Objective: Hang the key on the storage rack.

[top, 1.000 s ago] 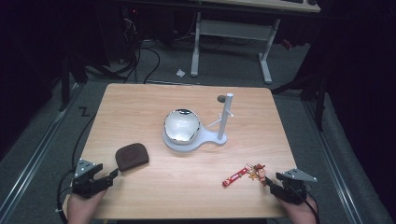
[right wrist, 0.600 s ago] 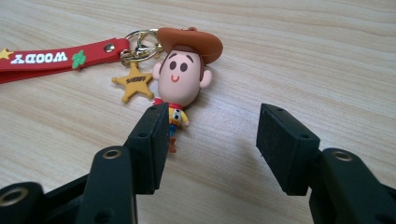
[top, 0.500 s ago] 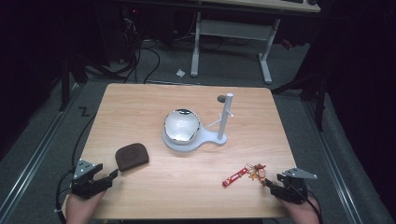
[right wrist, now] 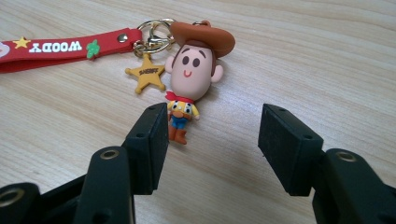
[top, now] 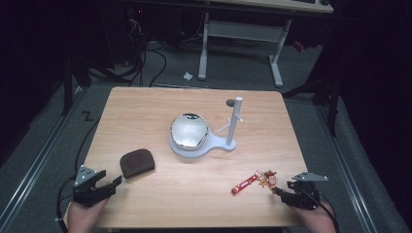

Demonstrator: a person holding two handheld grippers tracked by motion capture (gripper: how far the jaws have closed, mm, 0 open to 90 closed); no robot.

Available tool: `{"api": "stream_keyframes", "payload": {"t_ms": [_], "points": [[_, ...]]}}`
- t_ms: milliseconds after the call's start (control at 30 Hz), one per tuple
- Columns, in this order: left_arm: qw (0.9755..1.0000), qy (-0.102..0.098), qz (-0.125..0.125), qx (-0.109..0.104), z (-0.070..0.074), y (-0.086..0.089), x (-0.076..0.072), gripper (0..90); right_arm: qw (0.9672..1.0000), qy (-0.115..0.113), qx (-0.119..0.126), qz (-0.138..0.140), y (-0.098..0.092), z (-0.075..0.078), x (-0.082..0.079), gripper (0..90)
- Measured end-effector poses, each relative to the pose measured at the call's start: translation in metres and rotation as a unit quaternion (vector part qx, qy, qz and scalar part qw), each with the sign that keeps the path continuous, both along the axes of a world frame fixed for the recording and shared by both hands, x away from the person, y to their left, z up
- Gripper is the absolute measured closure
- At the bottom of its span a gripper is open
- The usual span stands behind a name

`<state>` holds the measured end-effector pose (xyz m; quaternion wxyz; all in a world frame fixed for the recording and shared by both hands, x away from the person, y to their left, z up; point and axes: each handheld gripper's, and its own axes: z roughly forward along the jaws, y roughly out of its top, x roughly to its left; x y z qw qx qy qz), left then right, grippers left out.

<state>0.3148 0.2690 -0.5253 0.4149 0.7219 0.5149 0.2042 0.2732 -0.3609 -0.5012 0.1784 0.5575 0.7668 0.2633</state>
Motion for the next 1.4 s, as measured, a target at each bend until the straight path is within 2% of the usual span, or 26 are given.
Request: {"api": "stream_keyframes", "payload": {"t_ms": [167, 400, 500, 700, 833, 933, 1000, 1233, 1400], "points": [[0.9997, 0.007, -0.017, 0.017, -0.004, -0.006, 0.002, 31.5, 0.9997, 0.02, -0.004, 0.01, 0.003, 0.005, 0.003, 42.8], [0.9999, 0.004, -0.016, 0.005, -0.001, -0.002, -0.002, 30.9, 0.9981, 0.05, -0.025, 0.027, 0.011, 0.015, 0.01, 42.5], [0.9999, 0.003, -0.015, 0.003, -0.001, -0.002, -0.001, 31.0, 0.9972, 0.055, -0.035, 0.036, 0.014, 0.017, 0.012, 42.7], [0.9998, 0.005, -0.019, 0.005, -0.001, -0.003, 0.0, 31.1, 0.9934, 0.092, -0.047, 0.05, 0.017, 0.021, 0.021, 42.7], [0.9999, 0.003, -0.016, 0.002, 0.0, -0.001, 0.001, 31.3, 0.9893, 0.129, -0.042, 0.054, 0.017, 0.023, 0.033, 43.1], [0.9999, 0.004, -0.016, 0.001, -0.001, -0.001, 0.001, 31.3, 0.9859, 0.149, -0.051, 0.057, 0.018, 0.024, 0.041, 44.0], [0.9999, 0.003, -0.016, 0.001, -0.001, 0.0, 0.001, 31.2, 0.9844, 0.155, -0.06, 0.06, 0.021, 0.025, 0.046, 44.7], [0.9997, 0.003, -0.021, -0.008, 0.0, 0.0, 0.002, 31.2, 0.9813, 0.173, -0.063, 0.058, 0.023, 0.026, 0.06, 49.5], [0.9996, 0.001, -0.027, -0.004, 0.001, -0.002, 0.002, 31.2, 0.9791, 0.183, -0.07, 0.051, 0.024, 0.024, 0.069, 49.8]]}}
